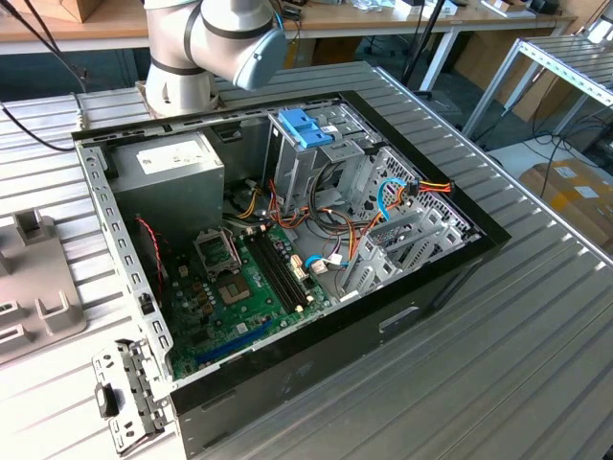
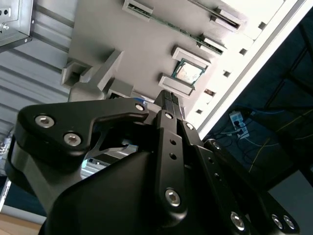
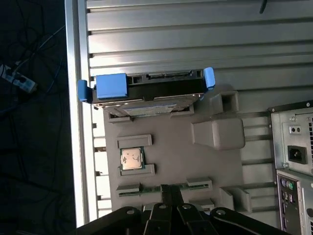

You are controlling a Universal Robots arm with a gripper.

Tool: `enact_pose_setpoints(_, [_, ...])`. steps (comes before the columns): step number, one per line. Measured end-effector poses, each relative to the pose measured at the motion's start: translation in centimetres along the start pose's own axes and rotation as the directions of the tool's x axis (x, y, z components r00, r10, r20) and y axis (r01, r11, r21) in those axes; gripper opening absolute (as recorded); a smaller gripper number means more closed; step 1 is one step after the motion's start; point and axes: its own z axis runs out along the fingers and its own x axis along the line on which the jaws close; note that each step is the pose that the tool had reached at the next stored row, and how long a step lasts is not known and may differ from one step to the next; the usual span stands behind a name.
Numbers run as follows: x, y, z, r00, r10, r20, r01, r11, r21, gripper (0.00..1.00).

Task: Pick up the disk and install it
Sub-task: 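Reach for the disk, then pick up the disk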

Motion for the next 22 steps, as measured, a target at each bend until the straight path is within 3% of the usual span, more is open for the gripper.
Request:
enact_pose_setpoints(3, [0.39, 0.28, 0.07, 1.0000, 0.000, 0.0001, 0.000, 1.0000, -0.0001, 0.11])
enact_pose_setpoints(6, [2.04, 1.05, 0.32, 1.0000, 0.000, 0.0001, 0.000, 1.0000, 0.0000, 0.11])
enact_pose_setpoints(22, [2.09, 1.05, 0.32, 1.0000, -0.006, -0.0001, 0.006, 1.0000, -0.0002, 0.11])
